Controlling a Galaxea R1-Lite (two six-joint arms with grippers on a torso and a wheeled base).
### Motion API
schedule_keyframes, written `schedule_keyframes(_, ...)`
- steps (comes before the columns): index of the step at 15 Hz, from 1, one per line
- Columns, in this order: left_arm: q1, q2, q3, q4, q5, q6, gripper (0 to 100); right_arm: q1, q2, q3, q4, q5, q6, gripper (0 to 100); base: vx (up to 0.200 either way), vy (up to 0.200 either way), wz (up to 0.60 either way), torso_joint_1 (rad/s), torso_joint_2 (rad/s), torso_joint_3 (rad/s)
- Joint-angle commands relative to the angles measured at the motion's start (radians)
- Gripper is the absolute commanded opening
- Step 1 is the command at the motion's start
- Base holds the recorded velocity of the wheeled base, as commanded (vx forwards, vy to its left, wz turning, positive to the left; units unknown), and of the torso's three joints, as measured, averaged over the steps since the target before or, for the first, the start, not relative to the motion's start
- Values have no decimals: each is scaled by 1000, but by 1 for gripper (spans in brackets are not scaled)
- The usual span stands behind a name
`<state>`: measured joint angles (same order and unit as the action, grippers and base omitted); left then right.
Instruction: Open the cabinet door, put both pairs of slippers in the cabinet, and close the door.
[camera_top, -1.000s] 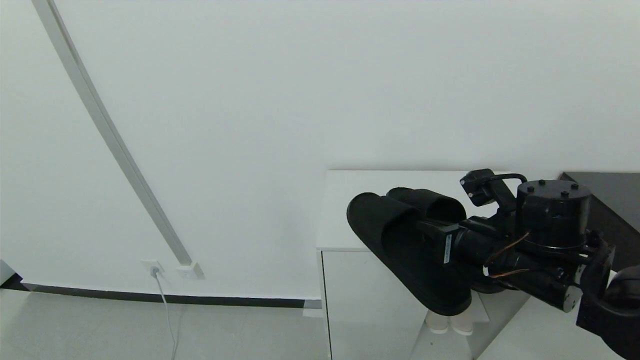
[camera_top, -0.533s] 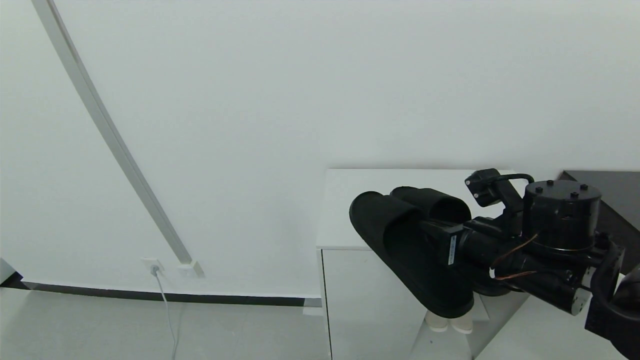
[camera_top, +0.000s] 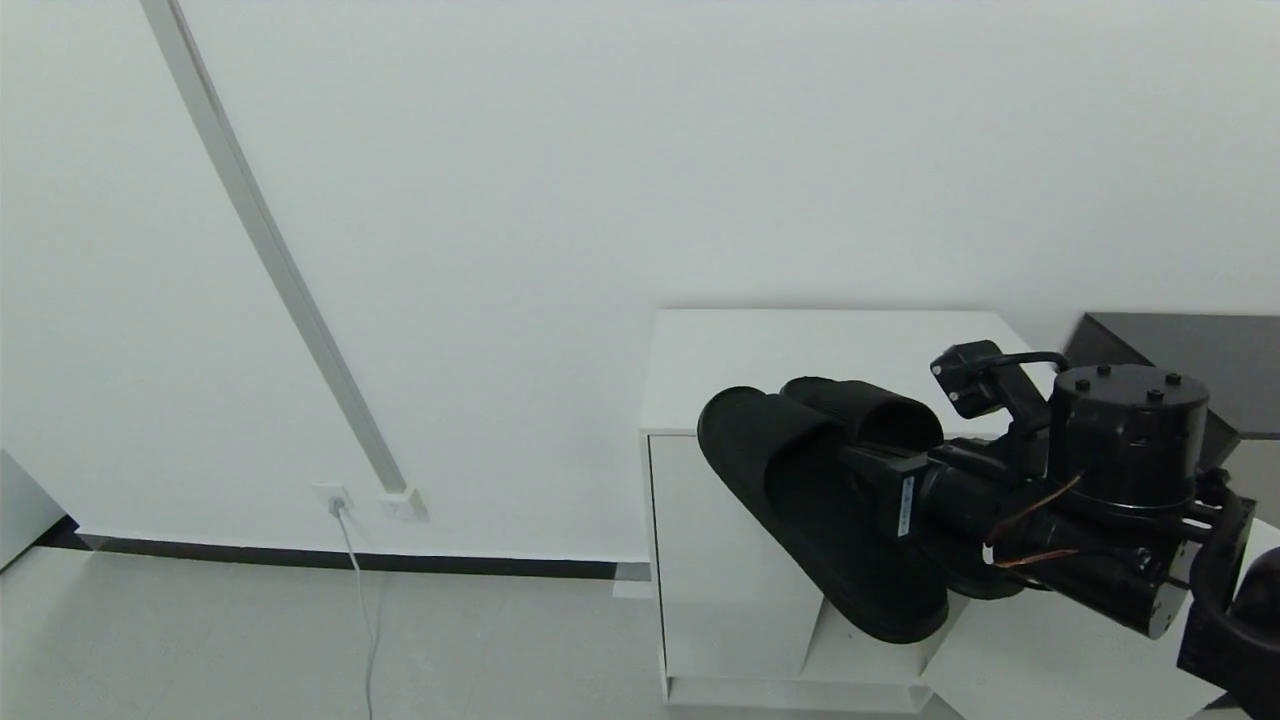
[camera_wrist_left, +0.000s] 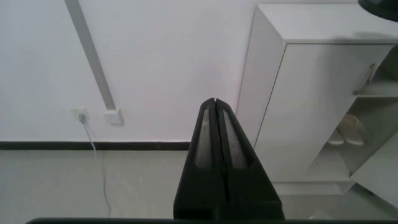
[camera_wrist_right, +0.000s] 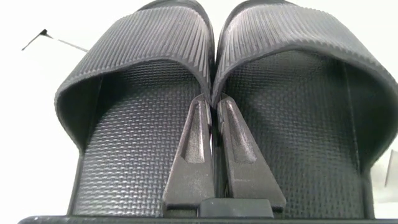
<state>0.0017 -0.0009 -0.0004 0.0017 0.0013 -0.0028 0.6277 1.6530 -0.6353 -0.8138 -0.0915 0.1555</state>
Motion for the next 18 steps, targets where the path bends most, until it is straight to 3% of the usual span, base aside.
schedule_keyframes(1, 0, 1, 0, 0, 0, 0, 0, 3, 1, 0, 1, 1, -1, 0, 0, 0, 0, 0, 0, 0)
schedule_keyframes(10, 0, 1, 0, 0, 0, 1, 0, 7, 8, 0, 1, 3, -21, 0, 0, 0, 0, 0, 0, 0)
schedule_keyframes(18, 0, 2, 0, 0, 2, 7, 0, 9, 19, -4, 1, 4, -22, 0, 0, -200, 0, 5, 2, 2)
